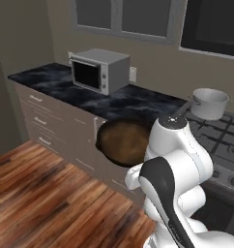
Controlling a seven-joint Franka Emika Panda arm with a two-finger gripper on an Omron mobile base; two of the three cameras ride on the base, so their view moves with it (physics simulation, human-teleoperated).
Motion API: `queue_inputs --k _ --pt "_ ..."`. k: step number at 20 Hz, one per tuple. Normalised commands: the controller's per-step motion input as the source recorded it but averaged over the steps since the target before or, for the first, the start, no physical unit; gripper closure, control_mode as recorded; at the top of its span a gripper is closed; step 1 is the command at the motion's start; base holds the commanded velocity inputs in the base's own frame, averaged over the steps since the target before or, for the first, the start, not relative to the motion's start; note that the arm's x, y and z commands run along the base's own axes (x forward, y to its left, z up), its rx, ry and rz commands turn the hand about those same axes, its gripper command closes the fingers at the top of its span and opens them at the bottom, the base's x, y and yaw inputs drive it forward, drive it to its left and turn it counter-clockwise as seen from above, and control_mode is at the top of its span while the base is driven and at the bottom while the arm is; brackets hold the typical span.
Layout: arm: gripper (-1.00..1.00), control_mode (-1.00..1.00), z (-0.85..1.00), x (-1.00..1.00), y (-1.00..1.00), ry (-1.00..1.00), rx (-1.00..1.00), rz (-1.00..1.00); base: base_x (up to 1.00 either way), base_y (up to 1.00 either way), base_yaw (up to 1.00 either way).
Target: Move the pot and pan from the stove into the sink.
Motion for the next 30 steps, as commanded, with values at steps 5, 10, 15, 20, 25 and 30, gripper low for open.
queue_inputs --k 5,10,15,20,25,30 --pt "1.0 1.0 0.0 0.0 0.0 0.0 0.0 0.0 -0.25 -0.12 0.44" --pt "1.0 1.0 0.0 0.0 0.0 0.0 0.0 0.0 -0.25 -0.12 0.44" --pt "1.0 1.0 0.0 0.0 0.0 0.0 0.0 0.0 -0.25 -0.11 0.45" --pt "1.0 1.0 0.0 0.0 0.0 0.0 0.0 0.0 -0.25 -0.11 0.45" --pt "1.0 1.0 0.0 0.0 0.0 0.0 0.0 0.0 -0.25 -0.1 0.45" --pt "1.0 1.0 0.0 0.0 0.0 0.0 0.0 0.0 -0.24 -0.1 0.45"
